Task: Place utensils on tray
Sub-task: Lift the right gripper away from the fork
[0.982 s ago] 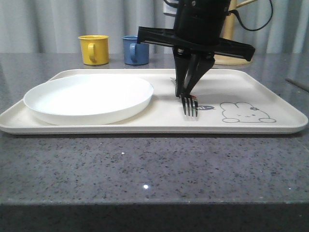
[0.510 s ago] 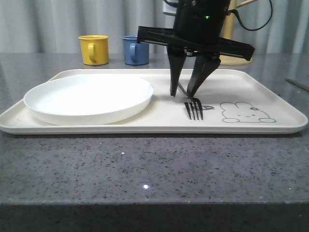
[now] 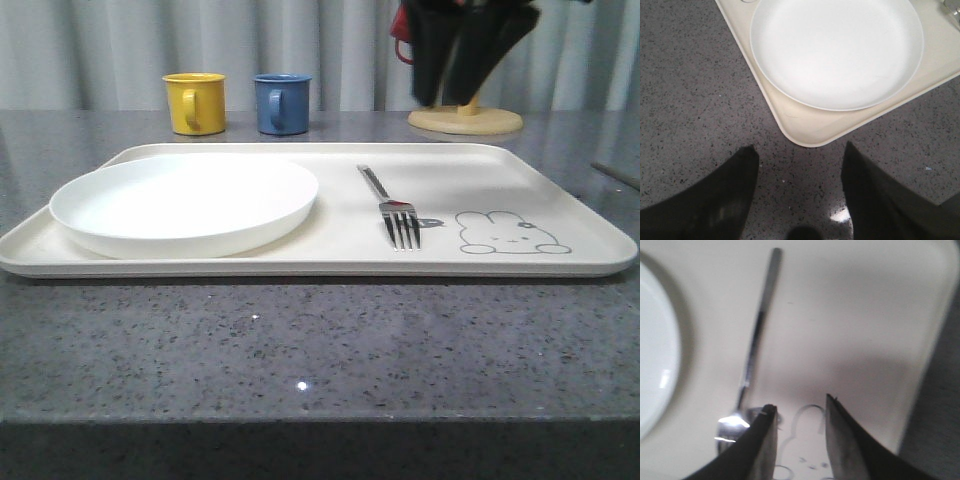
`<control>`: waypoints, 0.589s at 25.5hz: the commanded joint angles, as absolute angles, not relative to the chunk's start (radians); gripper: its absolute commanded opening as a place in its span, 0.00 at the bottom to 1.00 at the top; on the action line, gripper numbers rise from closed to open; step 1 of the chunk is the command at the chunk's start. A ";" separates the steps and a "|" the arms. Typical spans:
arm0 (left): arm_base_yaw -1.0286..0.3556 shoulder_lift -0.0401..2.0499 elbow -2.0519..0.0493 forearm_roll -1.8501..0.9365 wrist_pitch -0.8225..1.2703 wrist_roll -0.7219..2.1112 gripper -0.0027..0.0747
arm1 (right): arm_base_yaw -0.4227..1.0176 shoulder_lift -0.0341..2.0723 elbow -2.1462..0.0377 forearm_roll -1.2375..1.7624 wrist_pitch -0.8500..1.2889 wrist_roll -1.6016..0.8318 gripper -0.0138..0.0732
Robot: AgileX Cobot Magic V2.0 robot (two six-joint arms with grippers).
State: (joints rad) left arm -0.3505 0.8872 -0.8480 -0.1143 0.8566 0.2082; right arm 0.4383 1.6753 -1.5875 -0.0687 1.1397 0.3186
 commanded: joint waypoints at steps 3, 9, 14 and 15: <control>-0.357 0.882 -0.874 -0.124 0.796 0.197 0.51 | 0.306 1.556 -1.525 -0.124 1.156 0.223 0.48; -0.357 0.882 -0.874 -0.124 0.796 0.197 0.51 | 0.134 1.548 -1.444 -0.081 1.180 0.125 0.48; -0.357 0.882 -0.874 -0.124 0.796 0.197 0.51 | 0.054 1.550 -1.403 -0.041 1.178 0.063 0.48; -0.357 0.882 -0.874 -0.124 0.796 0.197 0.51 | 0.043 1.551 -1.397 -0.038 1.179 0.053 0.48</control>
State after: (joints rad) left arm -0.3505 0.8872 -0.8480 -0.1143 0.8566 0.2082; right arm 0.0901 1.5934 -1.3978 -0.0598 1.1911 0.1127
